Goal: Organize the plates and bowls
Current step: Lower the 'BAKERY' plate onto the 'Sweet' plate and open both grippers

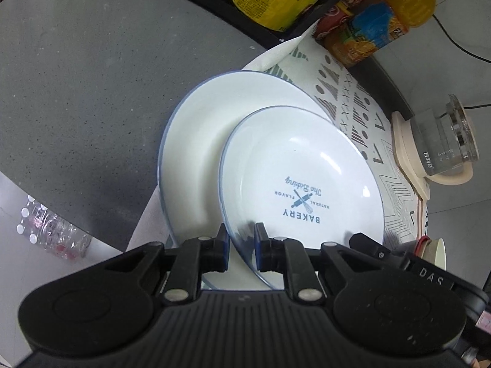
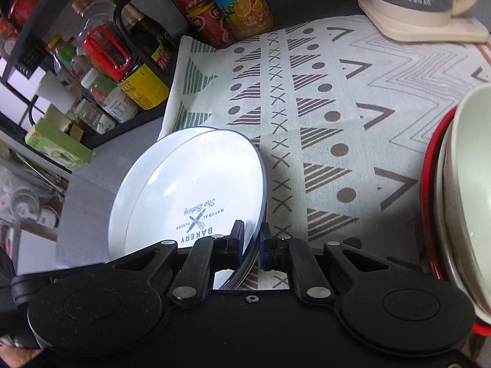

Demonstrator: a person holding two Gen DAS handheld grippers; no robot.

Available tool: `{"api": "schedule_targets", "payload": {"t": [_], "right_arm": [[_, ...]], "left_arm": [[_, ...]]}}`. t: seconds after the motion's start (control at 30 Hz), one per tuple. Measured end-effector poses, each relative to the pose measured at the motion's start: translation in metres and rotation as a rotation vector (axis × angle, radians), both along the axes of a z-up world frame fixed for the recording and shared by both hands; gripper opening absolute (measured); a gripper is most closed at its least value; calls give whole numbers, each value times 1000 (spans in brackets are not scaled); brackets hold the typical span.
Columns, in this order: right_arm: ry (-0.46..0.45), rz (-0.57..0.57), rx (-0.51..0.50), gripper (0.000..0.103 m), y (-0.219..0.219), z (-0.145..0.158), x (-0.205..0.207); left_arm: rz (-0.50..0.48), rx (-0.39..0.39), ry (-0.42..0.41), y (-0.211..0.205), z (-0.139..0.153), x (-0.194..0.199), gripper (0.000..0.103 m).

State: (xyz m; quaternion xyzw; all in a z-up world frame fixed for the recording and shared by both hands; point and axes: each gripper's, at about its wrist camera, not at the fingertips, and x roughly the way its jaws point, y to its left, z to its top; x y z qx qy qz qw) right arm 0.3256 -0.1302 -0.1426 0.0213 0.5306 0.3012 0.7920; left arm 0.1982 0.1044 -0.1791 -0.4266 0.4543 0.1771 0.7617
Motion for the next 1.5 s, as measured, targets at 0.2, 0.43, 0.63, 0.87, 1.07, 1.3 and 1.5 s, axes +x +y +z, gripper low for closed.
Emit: {"api": "schedule_targets", "payload": {"t": [0.2,0.43,0.63,0.87,1.07,1.3,1.5], "right_arm": [[-19,14,-32,11,5,-2,0],[-28,22,-39,12,8,-6,1],[-26,24,-42,13,11,-6,3],[-38,25,-52,15,12,-6,1],[-36,24,-63,26,10,-6,3],[-22,23,-59,29,9,-7,5],[-18,39,-56,29,11,-9,4]], "left_arm": [[31,34,27,7,2,1,17],[43,49,32,15,9,0,18],[58,71,3,21,26,-2,29],[93,173,-33,27,40,-2,49],[85,176,8,29,23,4,52],[124,152,40,32,5,2,39],[147,131,27,35,4,-3,29]]}}
